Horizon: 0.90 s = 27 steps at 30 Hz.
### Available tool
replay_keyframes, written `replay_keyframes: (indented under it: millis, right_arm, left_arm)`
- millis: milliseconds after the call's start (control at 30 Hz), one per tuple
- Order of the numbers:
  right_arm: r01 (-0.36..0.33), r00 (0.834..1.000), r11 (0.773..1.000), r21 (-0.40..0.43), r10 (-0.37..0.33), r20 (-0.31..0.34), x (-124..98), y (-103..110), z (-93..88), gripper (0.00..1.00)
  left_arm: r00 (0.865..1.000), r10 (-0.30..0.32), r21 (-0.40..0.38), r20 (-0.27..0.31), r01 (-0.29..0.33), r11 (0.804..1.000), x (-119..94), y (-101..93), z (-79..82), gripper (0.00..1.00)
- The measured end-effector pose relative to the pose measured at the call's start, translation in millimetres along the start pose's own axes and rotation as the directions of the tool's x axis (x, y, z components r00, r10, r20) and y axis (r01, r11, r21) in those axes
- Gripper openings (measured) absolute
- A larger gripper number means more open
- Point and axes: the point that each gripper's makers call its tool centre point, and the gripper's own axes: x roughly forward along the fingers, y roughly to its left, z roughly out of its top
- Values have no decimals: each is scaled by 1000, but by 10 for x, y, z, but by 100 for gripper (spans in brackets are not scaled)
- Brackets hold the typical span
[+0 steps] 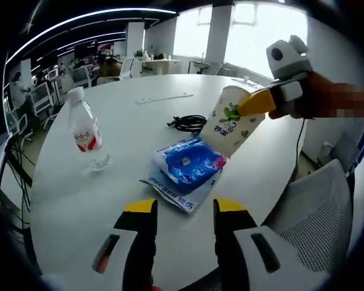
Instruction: Arrange the tabletop items into an orderly group along one side of the table until the central work area is clear of visible clutter.
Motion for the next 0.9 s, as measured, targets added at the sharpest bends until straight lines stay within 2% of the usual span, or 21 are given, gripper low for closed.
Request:
replay_keyframes:
  millis: [533, 800, 900]
  right_arm:
    - [-5, 1000, 998, -60, 3, -24, 330, -130, 296, 0]
    - [-13, 999, 998, -65, 10, -33, 494, -180, 371, 0]
    - [-20, 998, 997, -80, 15, -55, 572, -193, 368, 0]
  left_arm:
    - [1000, 30, -74, 10, -29, 997, -90, 128, -156, 35]
    - [999, 29, -89, 20, -27, 996, -98, 138, -171, 35]
    - [999, 34, -91, 24, -31, 995, -105, 179, -157, 35]
